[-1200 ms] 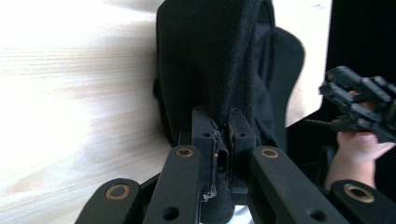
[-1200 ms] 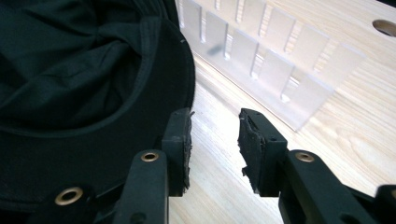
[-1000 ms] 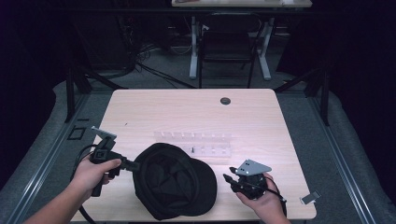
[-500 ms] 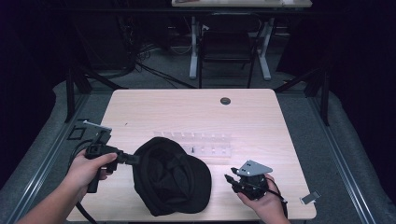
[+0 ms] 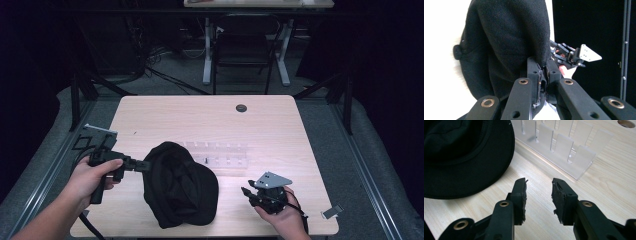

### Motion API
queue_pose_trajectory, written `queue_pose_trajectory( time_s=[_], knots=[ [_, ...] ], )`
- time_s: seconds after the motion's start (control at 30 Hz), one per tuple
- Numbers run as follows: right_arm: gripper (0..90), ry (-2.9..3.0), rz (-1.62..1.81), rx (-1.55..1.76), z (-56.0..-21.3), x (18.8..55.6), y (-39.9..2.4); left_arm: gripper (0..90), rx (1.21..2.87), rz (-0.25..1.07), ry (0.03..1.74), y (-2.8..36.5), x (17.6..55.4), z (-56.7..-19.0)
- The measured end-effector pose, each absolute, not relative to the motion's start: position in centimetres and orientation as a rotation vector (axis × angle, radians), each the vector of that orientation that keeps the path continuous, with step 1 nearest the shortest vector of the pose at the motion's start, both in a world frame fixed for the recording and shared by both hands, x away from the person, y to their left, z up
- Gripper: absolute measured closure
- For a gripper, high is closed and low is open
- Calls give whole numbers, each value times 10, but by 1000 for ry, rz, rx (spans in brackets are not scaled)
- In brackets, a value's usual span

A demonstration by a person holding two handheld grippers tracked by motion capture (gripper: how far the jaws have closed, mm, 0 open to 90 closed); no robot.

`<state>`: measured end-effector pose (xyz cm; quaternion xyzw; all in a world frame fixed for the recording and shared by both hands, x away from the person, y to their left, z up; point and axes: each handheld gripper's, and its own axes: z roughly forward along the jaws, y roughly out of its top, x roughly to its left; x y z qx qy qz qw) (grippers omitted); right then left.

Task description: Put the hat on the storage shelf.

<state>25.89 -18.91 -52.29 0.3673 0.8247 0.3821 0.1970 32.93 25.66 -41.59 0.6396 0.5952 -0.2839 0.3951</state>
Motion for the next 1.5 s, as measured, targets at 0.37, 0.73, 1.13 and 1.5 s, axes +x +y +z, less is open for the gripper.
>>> queue_pose_trajectory(
  time_s=[0.37,0.73,1.13,1.5],
  knots=[
    [641,2305,1076,1040,-524,260,-190,856,1537,-786,1451,257,329,-407],
    [640,2308,1072,1047,-526,260,-192,856,1518,-802,1393,251,330,-393],
    [639,2309,1071,1056,-528,260,-192,856,1493,-748,1349,256,332,-367],
    [631,2319,1070,1058,-530,260,-193,856,1454,-711,1303,256,340,-346]
  ],
)
